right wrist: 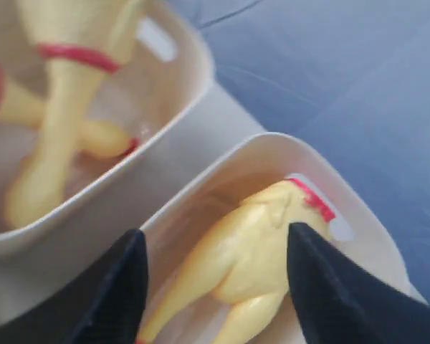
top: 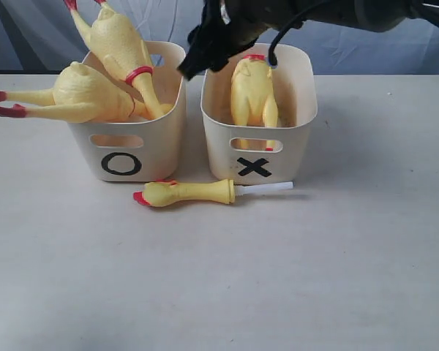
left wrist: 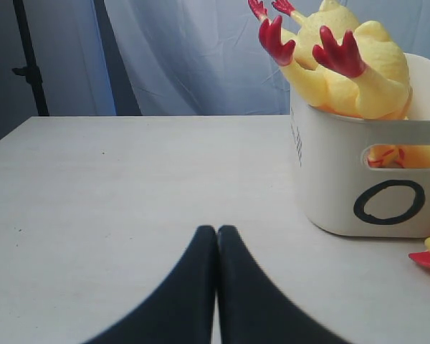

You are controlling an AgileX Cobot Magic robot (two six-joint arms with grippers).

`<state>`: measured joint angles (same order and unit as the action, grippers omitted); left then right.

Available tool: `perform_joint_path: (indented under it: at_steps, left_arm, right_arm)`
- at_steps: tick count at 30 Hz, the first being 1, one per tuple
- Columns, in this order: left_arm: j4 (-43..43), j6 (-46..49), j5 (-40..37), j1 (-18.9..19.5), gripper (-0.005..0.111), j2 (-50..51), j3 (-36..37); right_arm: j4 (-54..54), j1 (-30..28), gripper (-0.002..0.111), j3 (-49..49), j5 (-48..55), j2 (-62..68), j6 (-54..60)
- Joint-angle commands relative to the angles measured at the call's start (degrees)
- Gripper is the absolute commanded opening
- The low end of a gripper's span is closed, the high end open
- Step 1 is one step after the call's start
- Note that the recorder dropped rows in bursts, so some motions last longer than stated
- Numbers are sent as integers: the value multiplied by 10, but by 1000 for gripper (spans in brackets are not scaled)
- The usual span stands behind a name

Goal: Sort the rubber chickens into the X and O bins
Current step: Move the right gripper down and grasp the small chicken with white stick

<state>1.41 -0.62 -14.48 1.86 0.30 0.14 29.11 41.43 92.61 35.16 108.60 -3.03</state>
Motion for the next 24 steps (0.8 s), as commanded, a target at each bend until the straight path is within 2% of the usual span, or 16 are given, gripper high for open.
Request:
perform_joint_path:
  at_steps: [1, 4, 6, 10, 12, 16, 19, 24]
  left_arm:
    - [2, -2, 9, -2, 0, -3, -1]
    - [2, -2, 9, -2, 0, -3, -1]
    - [2, -2, 9, -2, 0, -3, -1]
    - [2, -2, 9, -2, 0, -3, -1]
    - [2, -2, 9, -2, 0, -3, -1]
    - [2, -2, 9, -2, 0, -3, -1]
    - [2, -2, 9, -2, 0, -3, -1]
    - [2, -2, 9, -2, 0, -3, -1]
  right_arm:
    - [-229, 50, 55, 1, 110, -20, 394]
    - [-316, 60, 55, 1, 200, -10, 503]
    - [-298, 60, 52, 1, 244, 14, 492]
    - [-281, 60, 52, 1, 258, 44, 494]
    - [-282, 62, 51, 1, 251, 71, 512]
    - [-278, 62, 52, 1, 175, 114, 541]
    - [-287, 62, 62, 1, 136, 137, 548]
    - [-284, 59, 63, 1, 92, 177, 548]
